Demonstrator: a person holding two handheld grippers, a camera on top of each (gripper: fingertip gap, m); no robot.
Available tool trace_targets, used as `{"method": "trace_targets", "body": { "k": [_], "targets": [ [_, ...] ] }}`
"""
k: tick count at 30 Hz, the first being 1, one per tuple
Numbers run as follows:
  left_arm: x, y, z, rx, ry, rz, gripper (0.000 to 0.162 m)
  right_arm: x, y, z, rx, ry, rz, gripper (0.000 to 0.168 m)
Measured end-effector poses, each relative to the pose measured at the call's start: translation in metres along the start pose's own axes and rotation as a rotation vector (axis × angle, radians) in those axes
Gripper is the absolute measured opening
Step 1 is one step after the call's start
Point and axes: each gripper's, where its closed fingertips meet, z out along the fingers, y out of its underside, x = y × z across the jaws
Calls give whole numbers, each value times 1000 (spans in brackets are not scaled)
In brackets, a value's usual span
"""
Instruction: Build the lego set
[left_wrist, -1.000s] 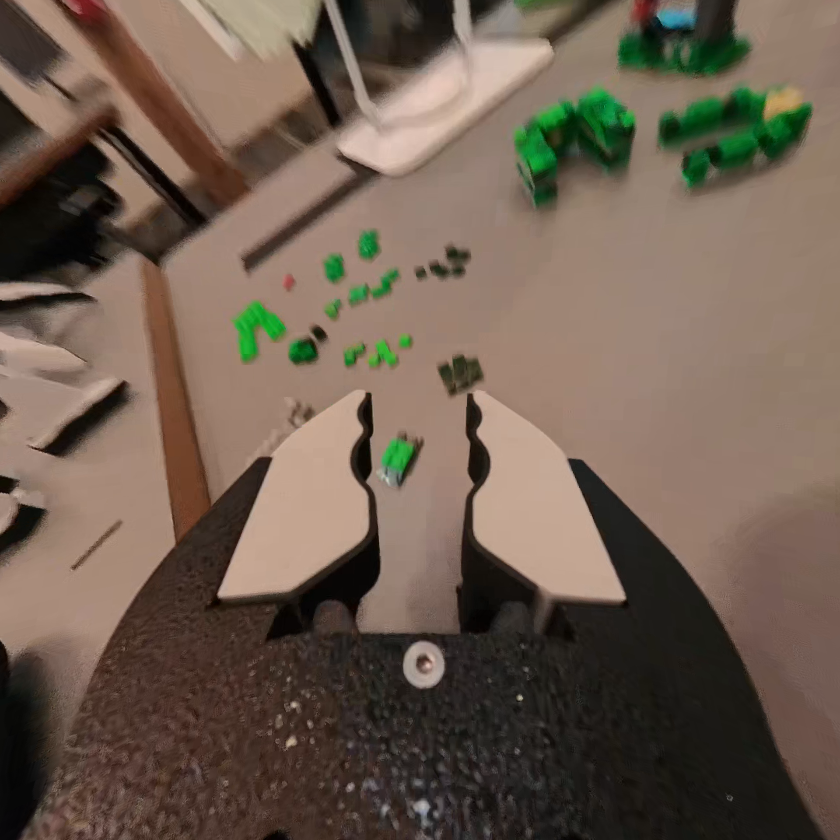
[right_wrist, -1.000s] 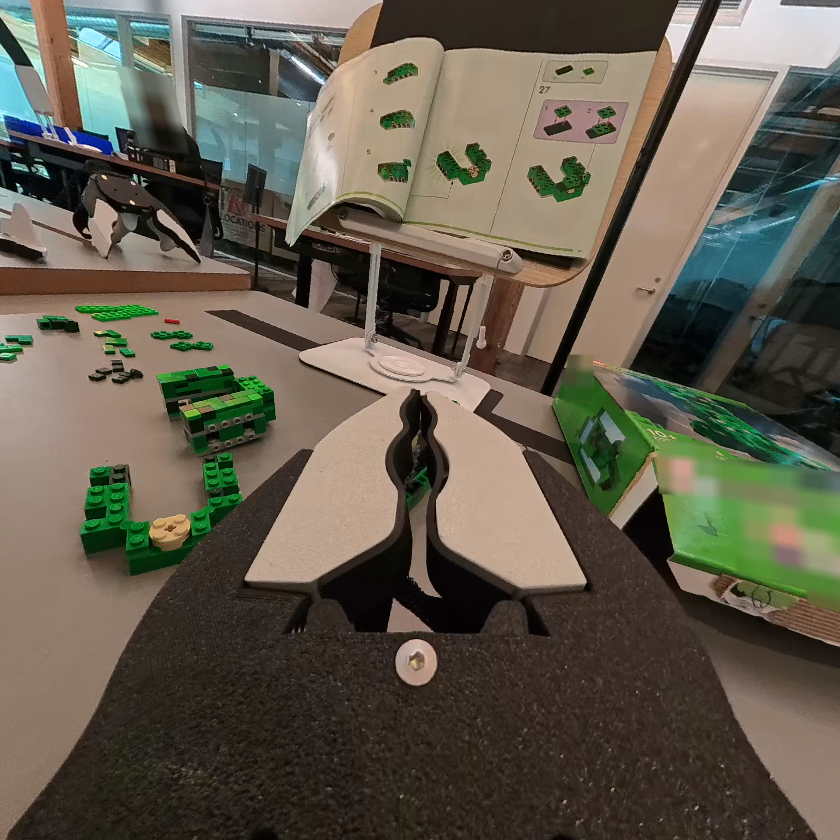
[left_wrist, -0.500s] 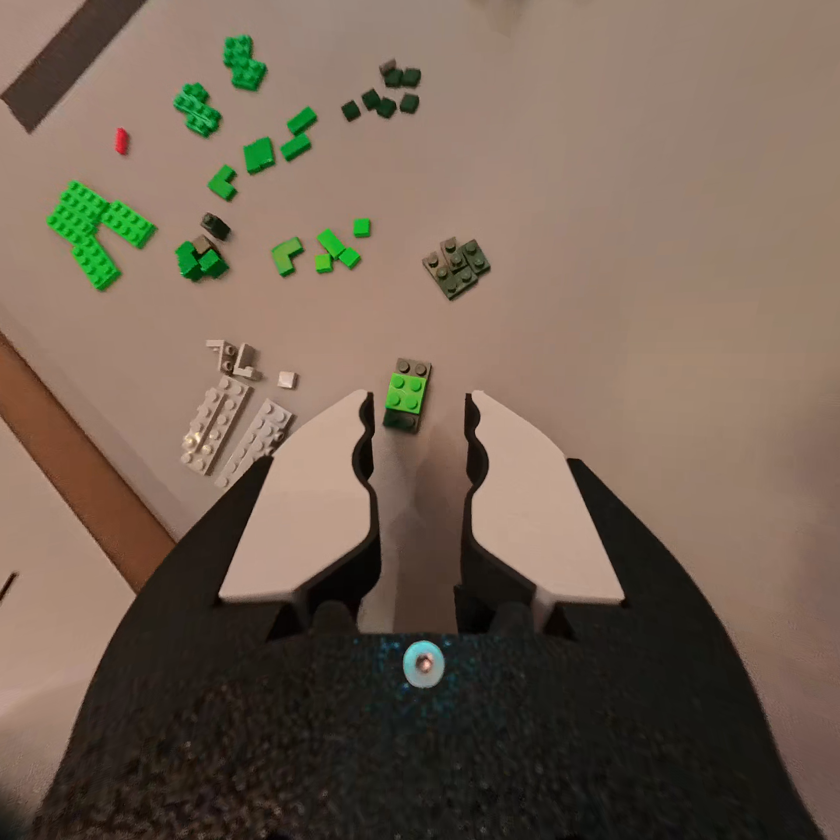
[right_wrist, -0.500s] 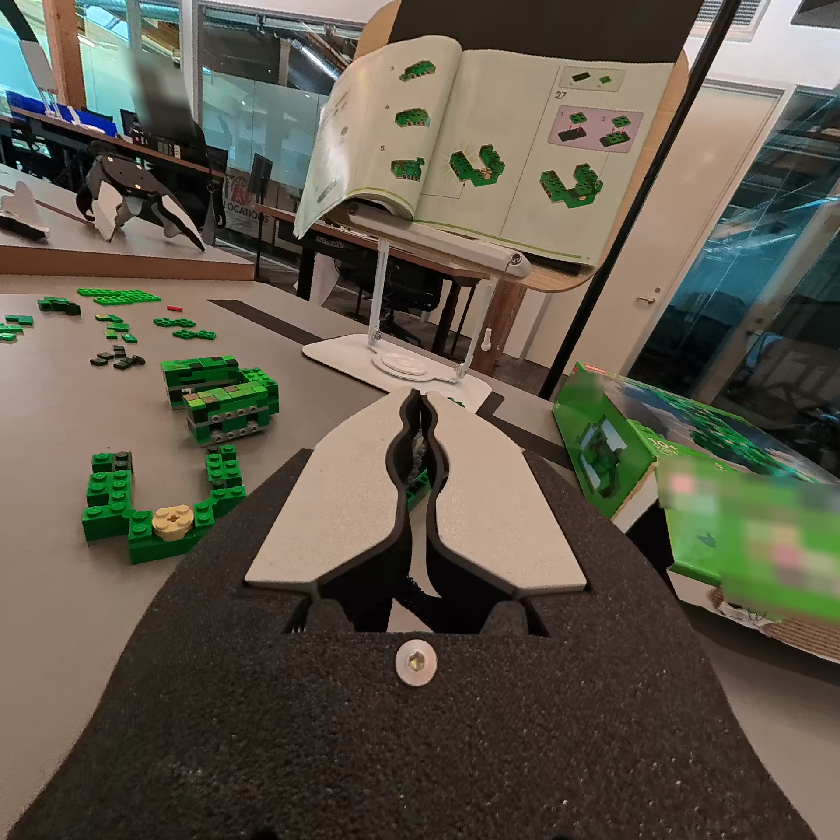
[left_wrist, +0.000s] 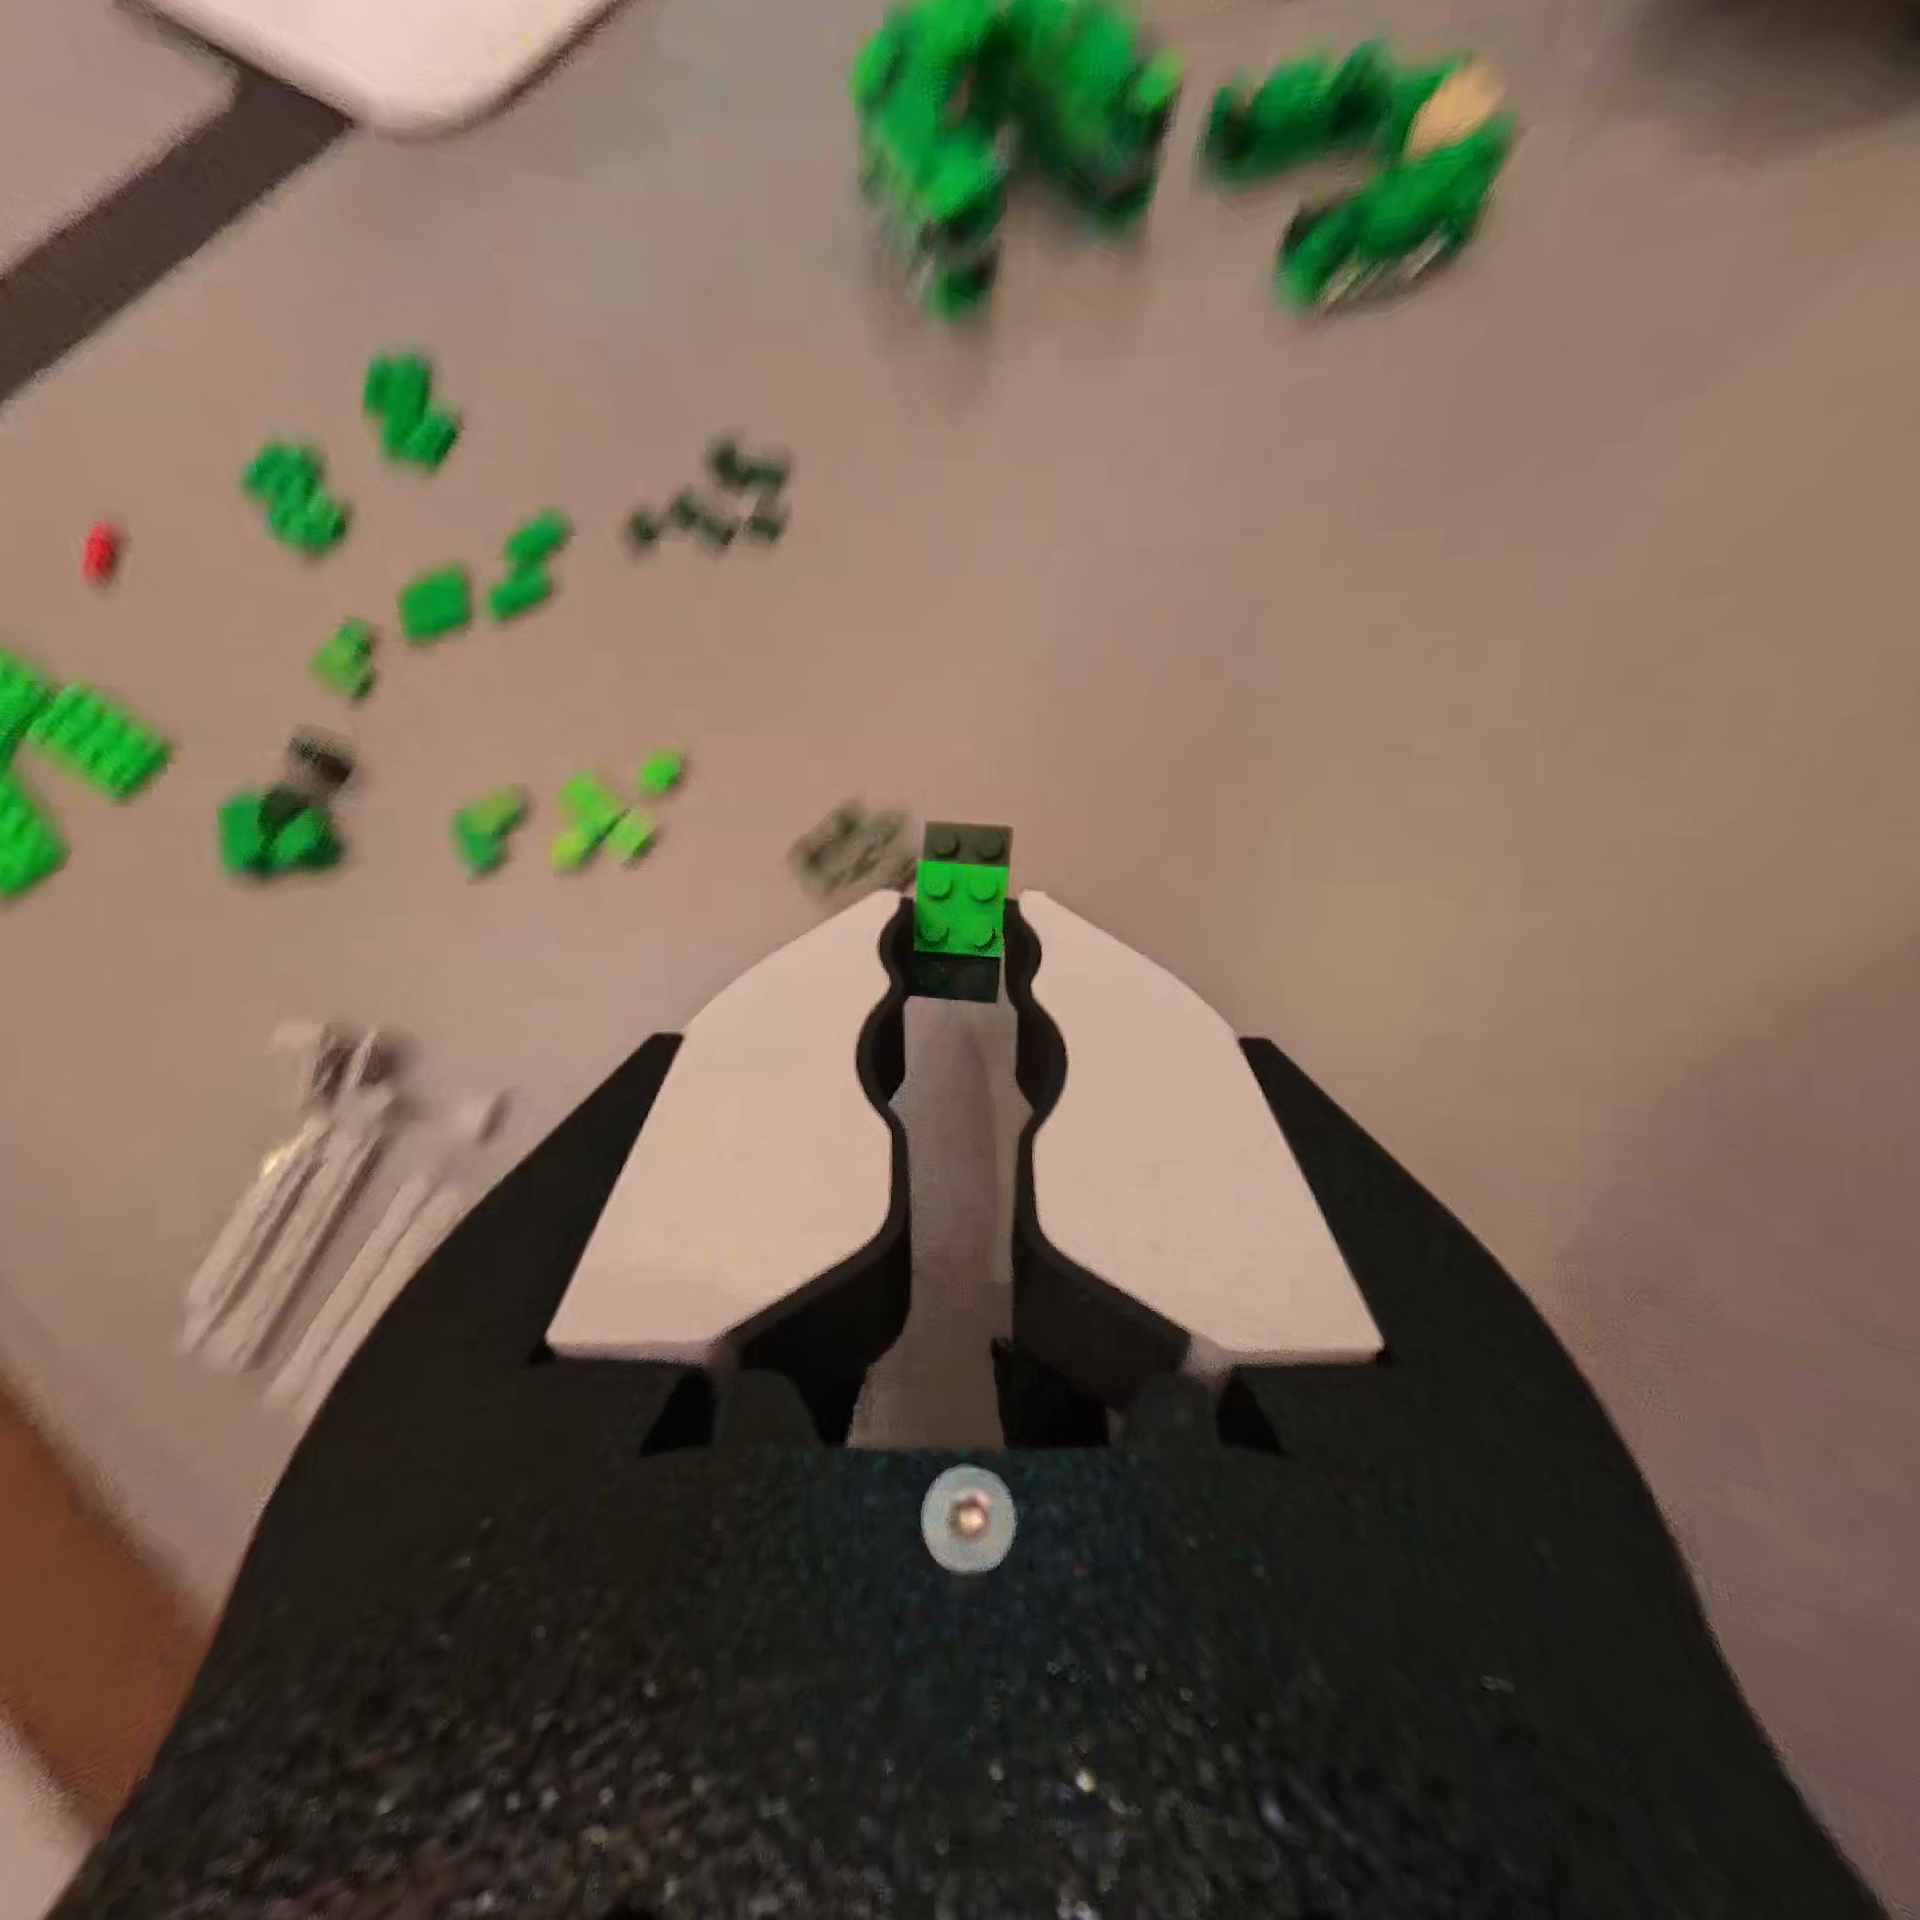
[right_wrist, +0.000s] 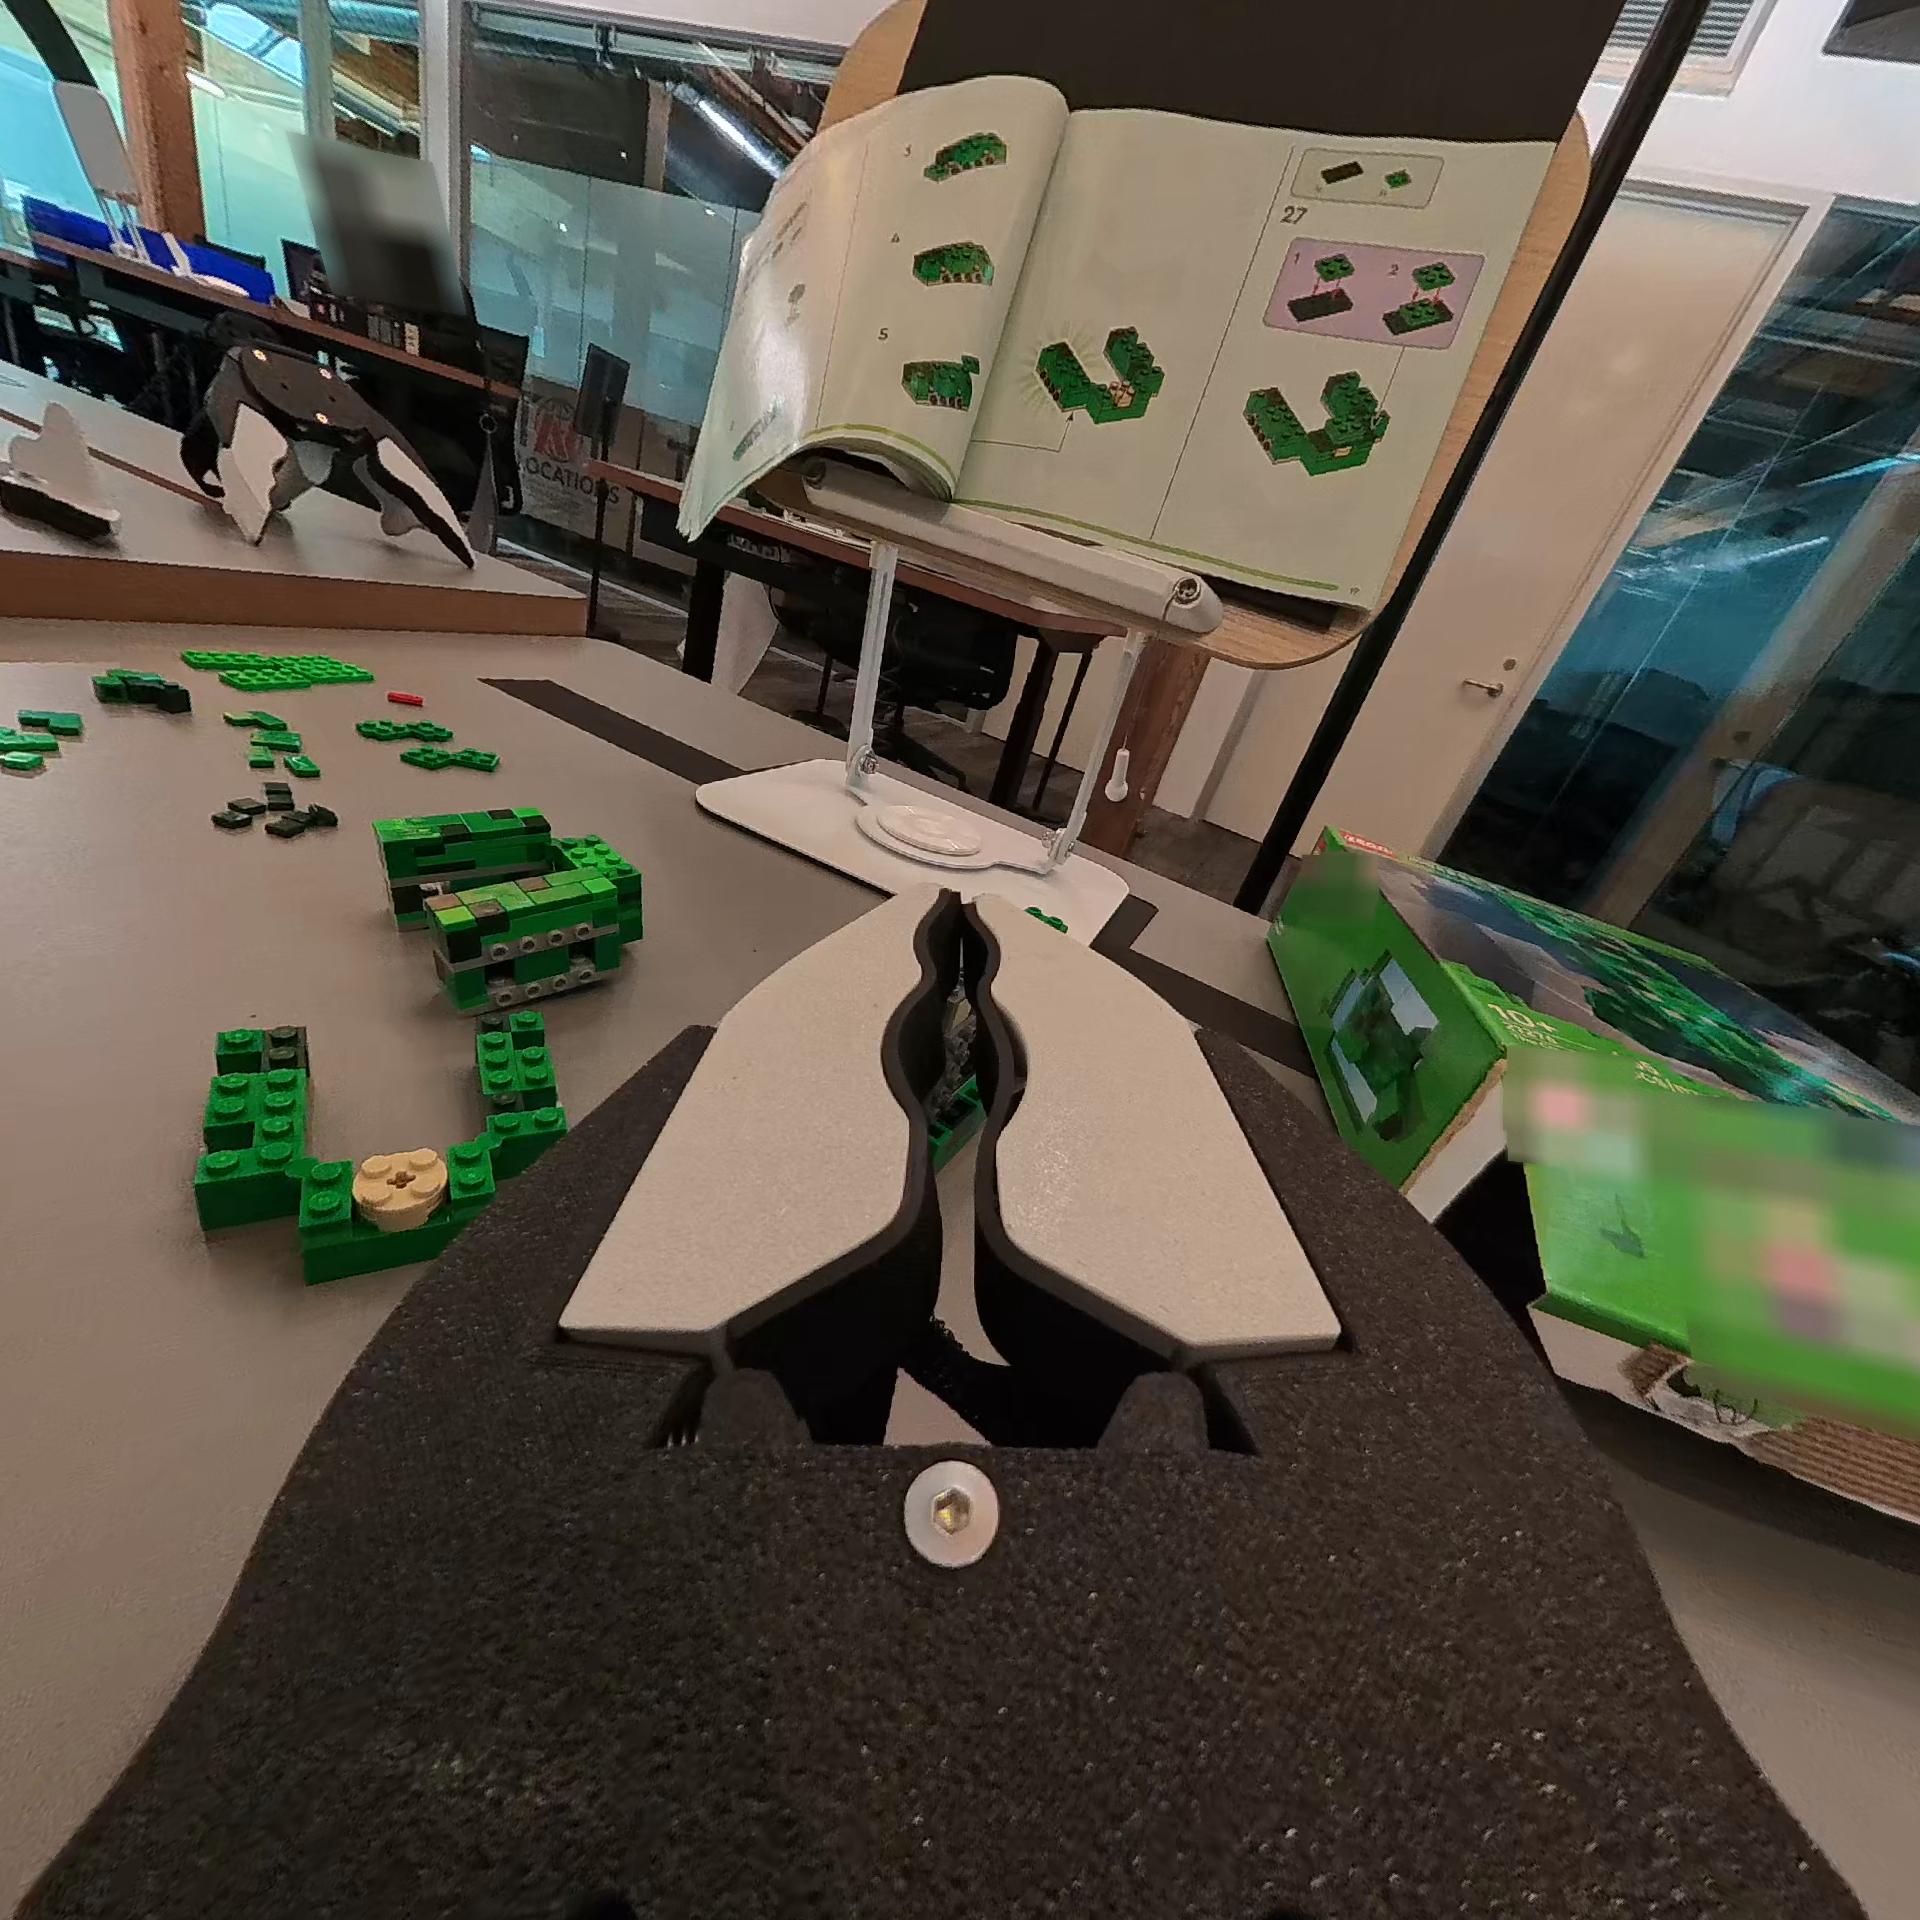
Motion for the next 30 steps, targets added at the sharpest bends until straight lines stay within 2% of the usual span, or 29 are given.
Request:
{"method": "trace_targets", "body": {
  "k": [2,7,12,17,19,21,24,26,30],
  "targets": [
    [41,-29,15,66,76,32,16,0,0,0,-1,-2,-1,0],
    [123,-45,68,-70,148,228,16,0,-1,-1,7,-6,5,0],
    [150,-46,93,-126,203,259,16,1,-1,-1,12,-11,22,0],
    [151,-46,93,-133,230,232,19,0,-1,0,7,-18,23,0],
    [150,-45,92,-133,224,206,39,-1,-1,0,5,-22,21,0],
    [150,-42,85,-126,215,203,48,-1,-1,0,6,-23,18,0],
    [141,-44,64,-39,161,204,44,1,-1,0,7,-14,22,0],
    [121,-39,44,4,81,207,41,2,-1,0,10,-7,31,0],
    [45,6,-2,-122,-139,148,44,1,-1,1,10,-8,34,0]
  ]
}}
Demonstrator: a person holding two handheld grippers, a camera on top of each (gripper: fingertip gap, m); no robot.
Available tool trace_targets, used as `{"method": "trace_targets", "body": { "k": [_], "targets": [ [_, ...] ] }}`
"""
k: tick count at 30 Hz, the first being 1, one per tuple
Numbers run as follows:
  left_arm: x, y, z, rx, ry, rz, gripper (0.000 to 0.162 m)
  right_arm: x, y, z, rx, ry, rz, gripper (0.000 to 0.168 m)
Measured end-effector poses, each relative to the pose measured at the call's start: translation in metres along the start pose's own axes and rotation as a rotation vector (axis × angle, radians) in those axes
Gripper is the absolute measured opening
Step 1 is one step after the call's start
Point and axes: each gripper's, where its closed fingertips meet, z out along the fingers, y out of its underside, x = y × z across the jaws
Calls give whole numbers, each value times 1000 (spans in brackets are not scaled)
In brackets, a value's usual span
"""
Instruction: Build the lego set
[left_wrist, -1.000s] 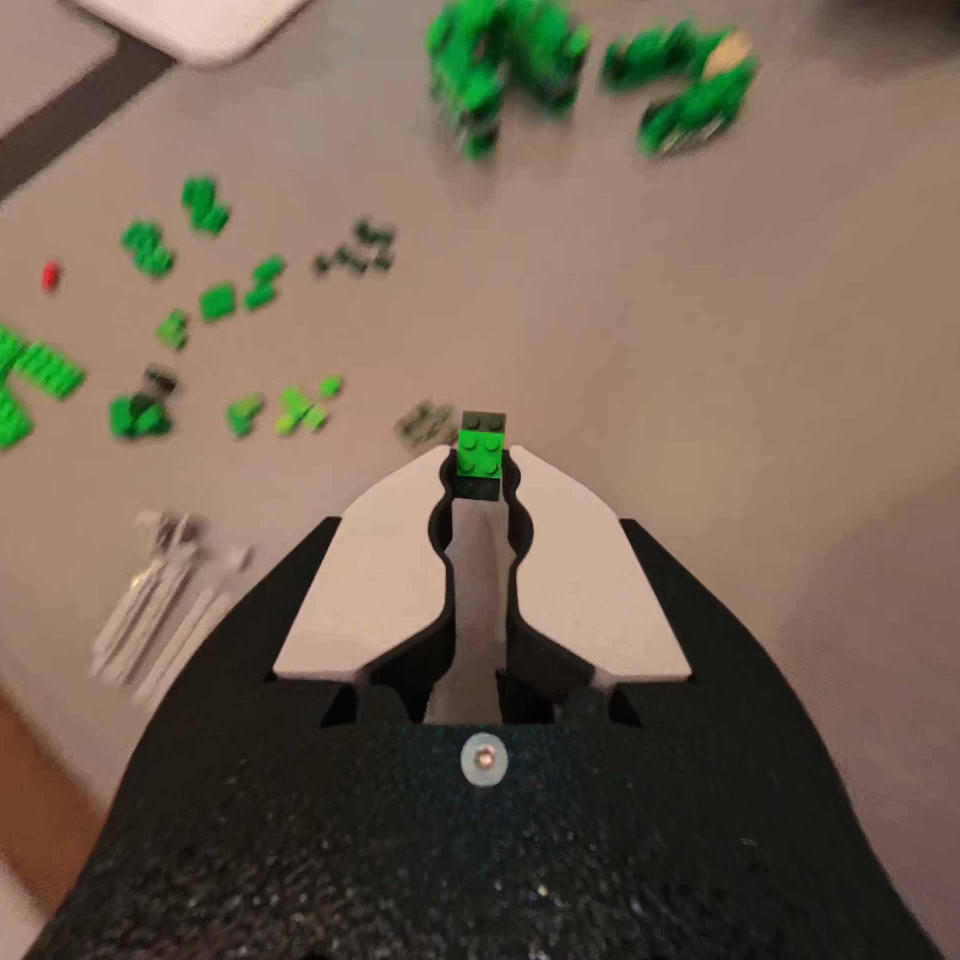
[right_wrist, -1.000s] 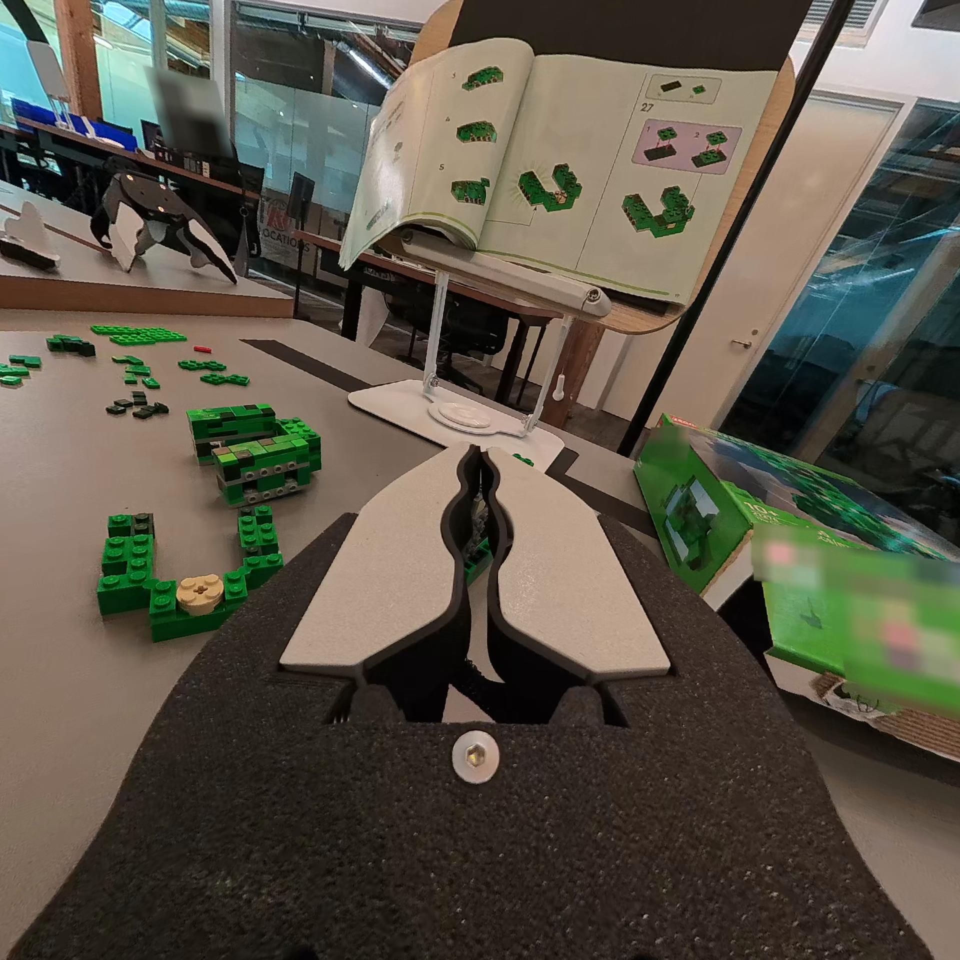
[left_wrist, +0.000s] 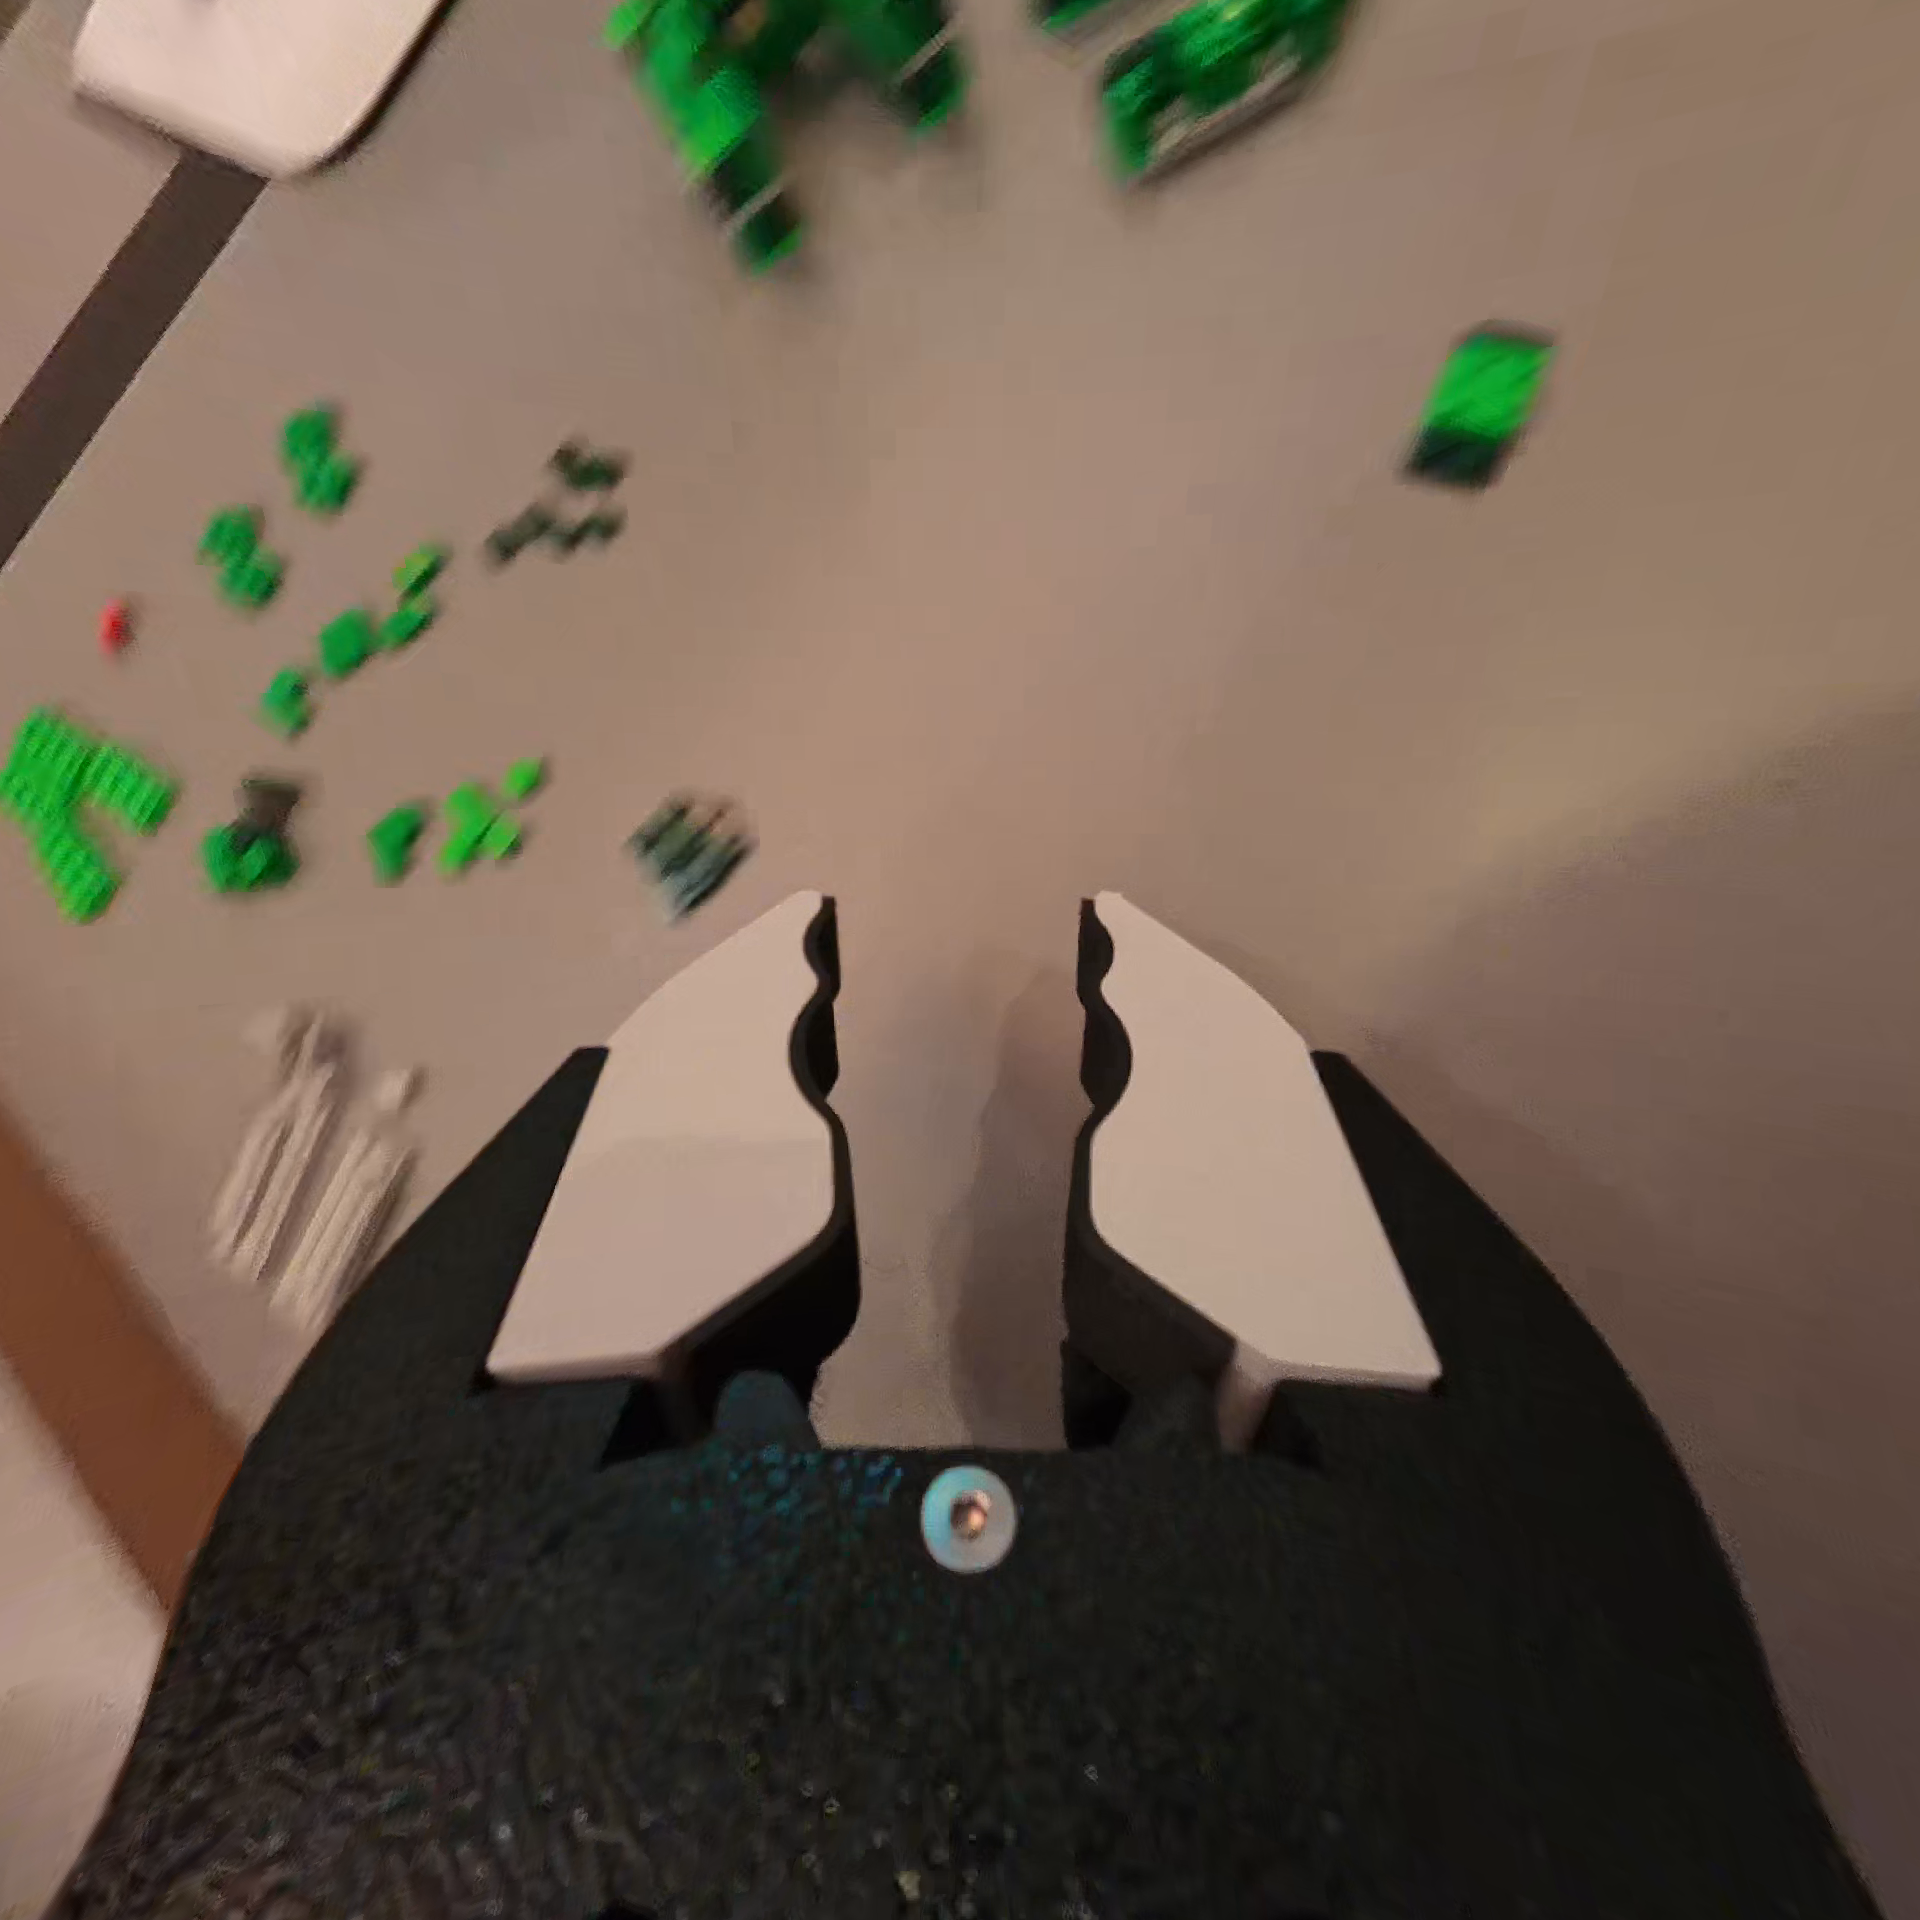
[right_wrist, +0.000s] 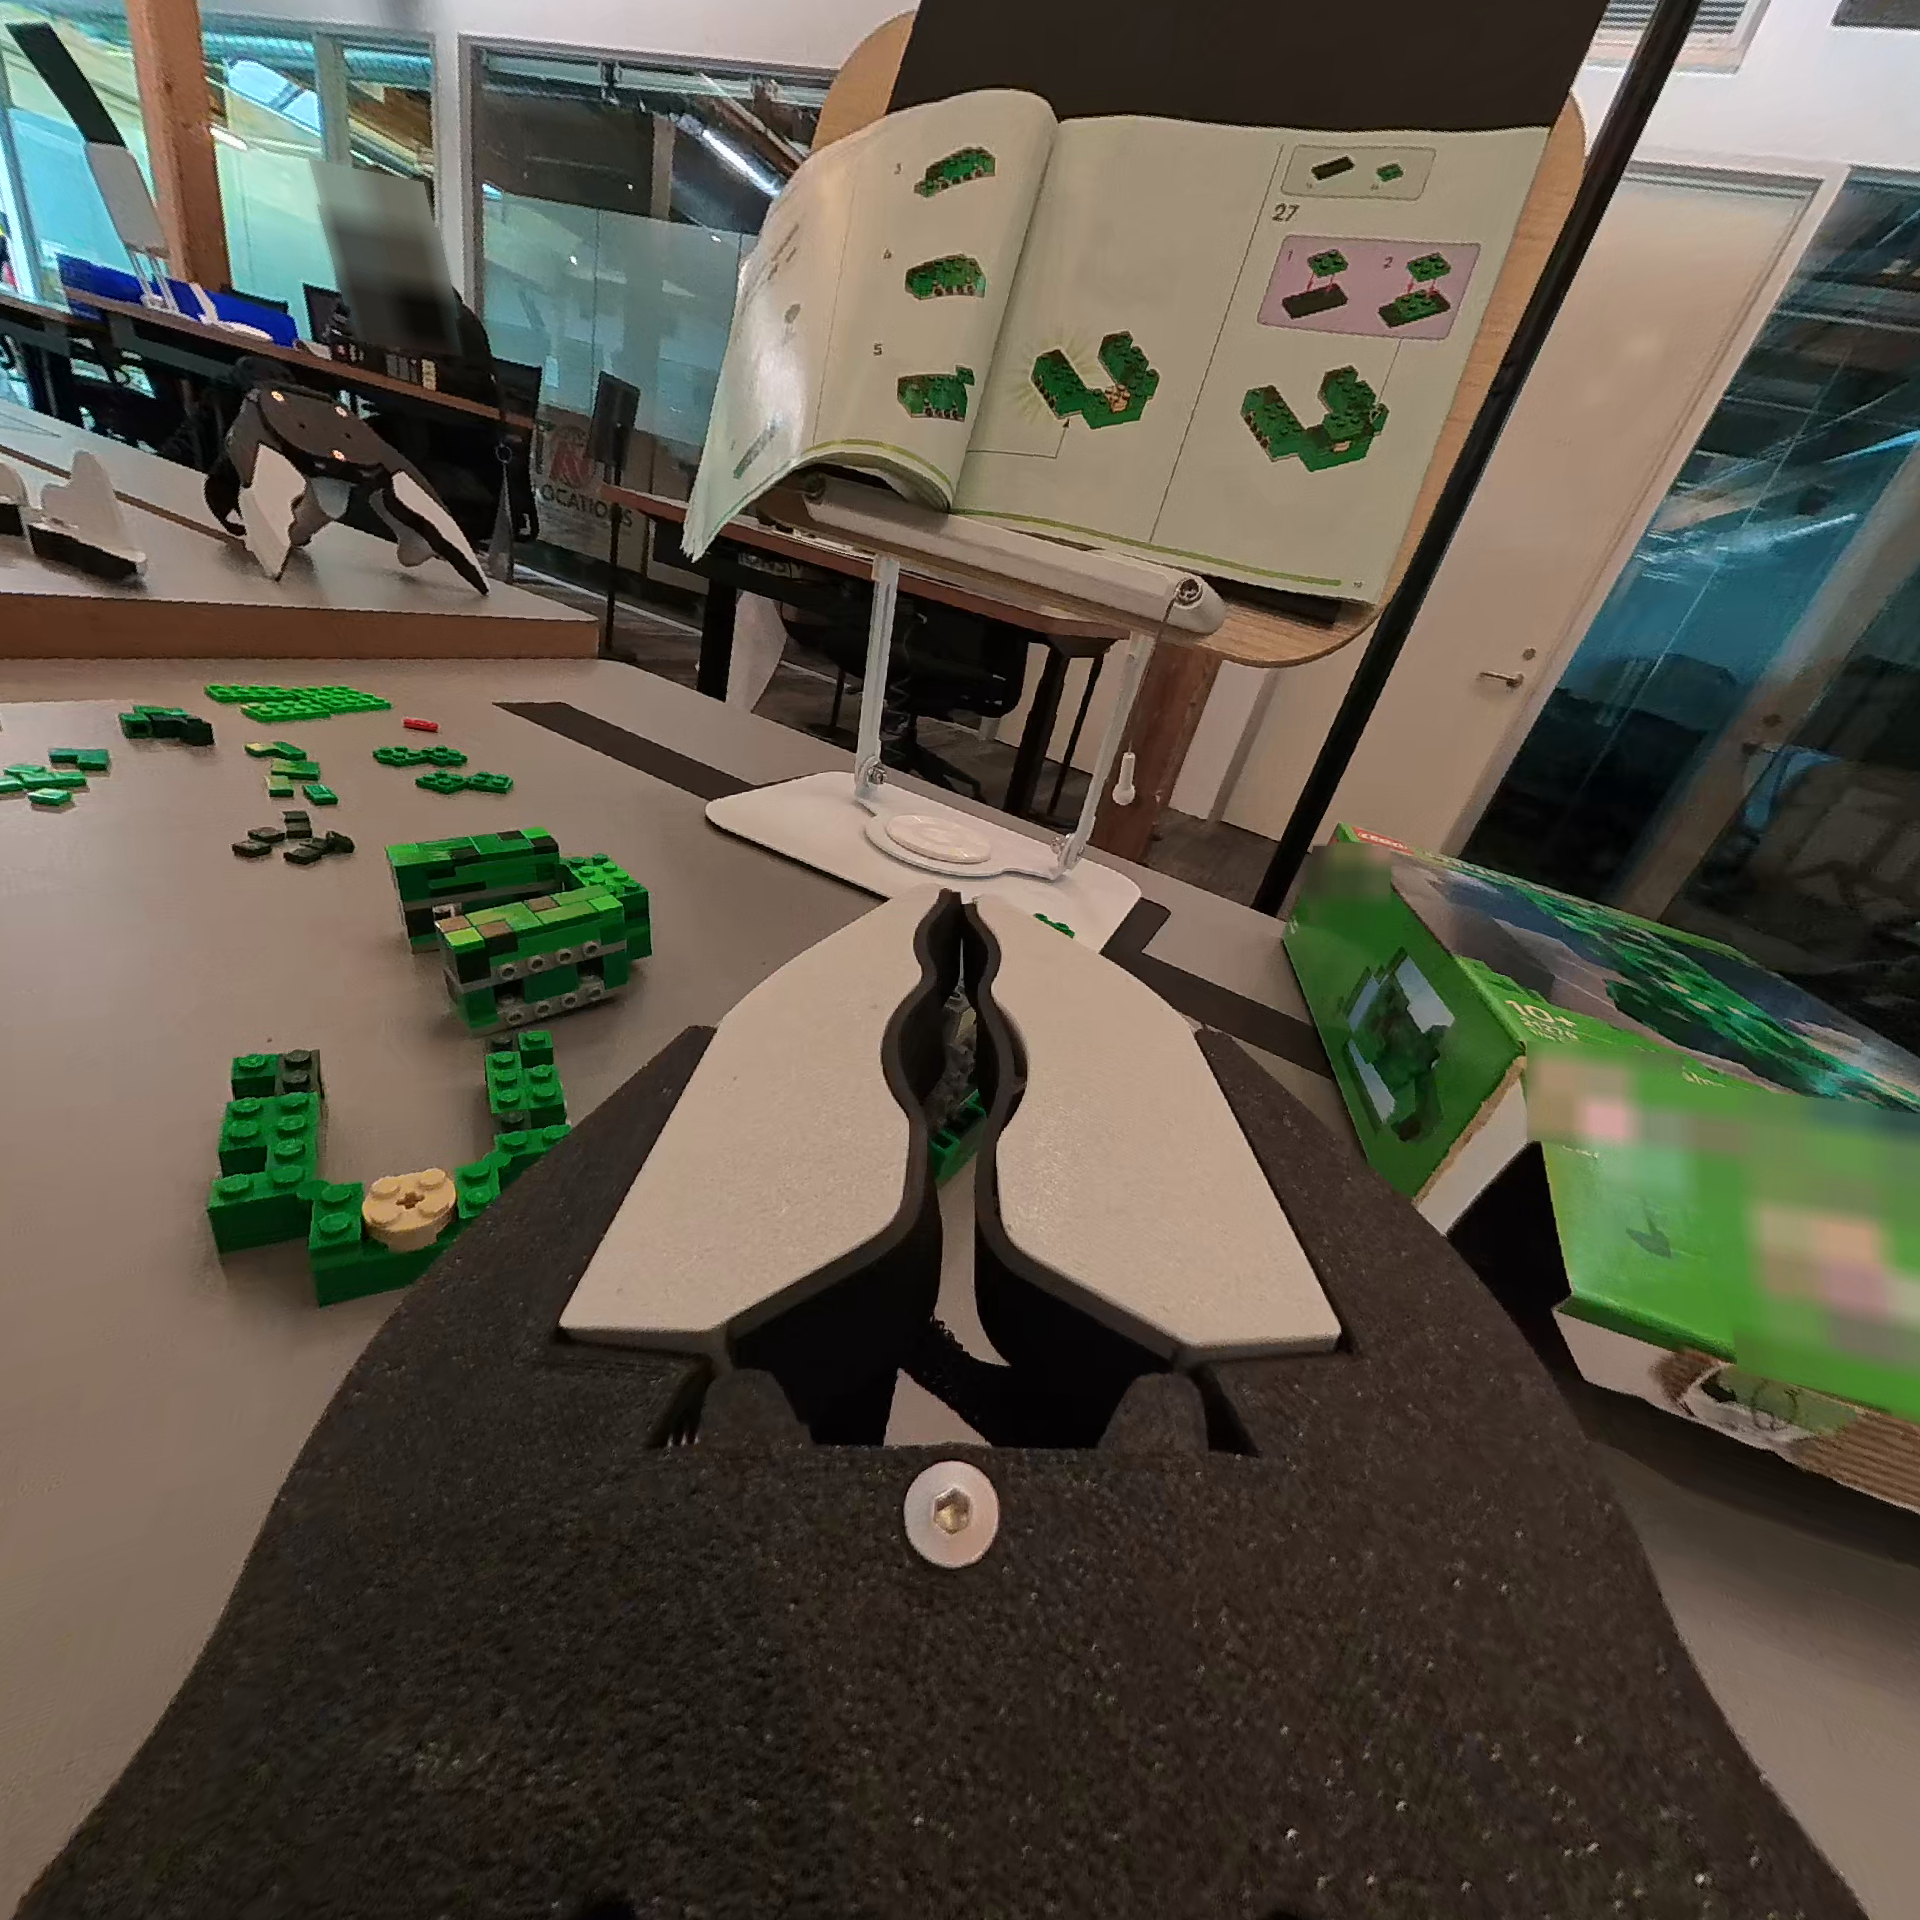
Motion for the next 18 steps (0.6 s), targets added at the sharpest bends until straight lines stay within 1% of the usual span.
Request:
{"method": "trace_targets", "body": {
  "k": [4,7,9,13,18],
  "targets": [
    [-54,43,-18,-51,-98,-170,49,-2,0,0,-3,-1,-16,0],
    [-83,67,-24,-107,-176,-209,49,-2,0,0,-5,-2,-22,0],
    [-95,79,-25,-140,-197,-230,49,-2,0,0,-4,-4,-23,0],
    [-104,91,-22,-176,-168,-239,43,-3,0,0,-3,-6,-24,0],
    [-104,95,-17,-169,-81,-173,39,-4,0,0,-4,-10,-29,0]
  ]
}}
